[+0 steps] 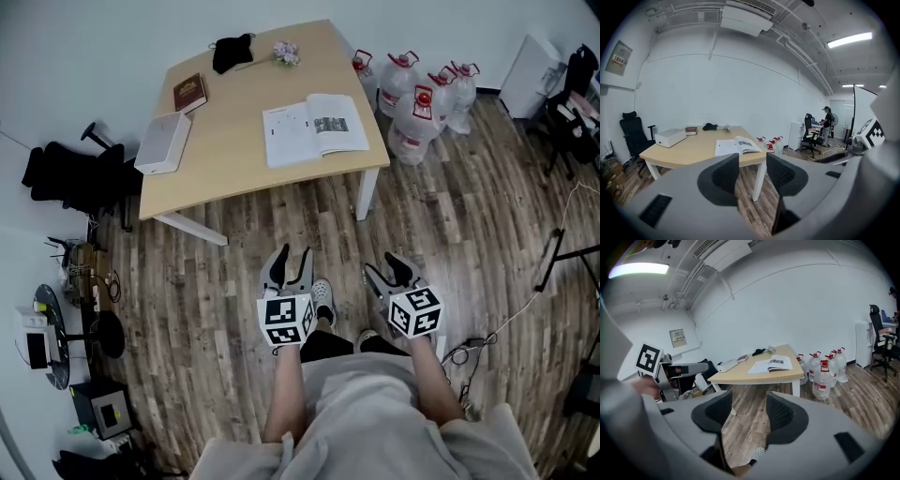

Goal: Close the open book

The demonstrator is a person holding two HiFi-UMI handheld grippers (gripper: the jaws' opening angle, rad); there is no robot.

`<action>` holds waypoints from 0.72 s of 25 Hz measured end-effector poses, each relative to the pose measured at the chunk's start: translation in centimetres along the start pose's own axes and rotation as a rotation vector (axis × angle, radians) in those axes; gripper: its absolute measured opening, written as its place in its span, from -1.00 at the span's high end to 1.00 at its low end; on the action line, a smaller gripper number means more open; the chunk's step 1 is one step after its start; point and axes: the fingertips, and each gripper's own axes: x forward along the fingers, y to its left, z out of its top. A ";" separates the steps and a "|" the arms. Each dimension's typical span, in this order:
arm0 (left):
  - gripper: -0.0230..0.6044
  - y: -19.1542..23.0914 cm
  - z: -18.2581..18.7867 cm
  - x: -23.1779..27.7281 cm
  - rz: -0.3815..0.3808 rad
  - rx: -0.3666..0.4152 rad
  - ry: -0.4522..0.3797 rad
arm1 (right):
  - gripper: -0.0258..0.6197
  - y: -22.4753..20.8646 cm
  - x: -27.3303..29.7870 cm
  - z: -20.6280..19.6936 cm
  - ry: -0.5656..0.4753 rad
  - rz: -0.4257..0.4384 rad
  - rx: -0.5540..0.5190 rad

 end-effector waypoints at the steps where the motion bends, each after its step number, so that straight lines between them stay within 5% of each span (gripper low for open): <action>1: 0.33 0.7 0.3 1.0 -0.006 -0.003 0.001 | 0.19 -0.1 1.0 0.5 0.005 -0.006 0.000; 18: 0.33 14.6 5.0 13.6 -0.112 -0.016 0.008 | 0.21 -2.1 16.0 8.2 0.012 -0.168 0.051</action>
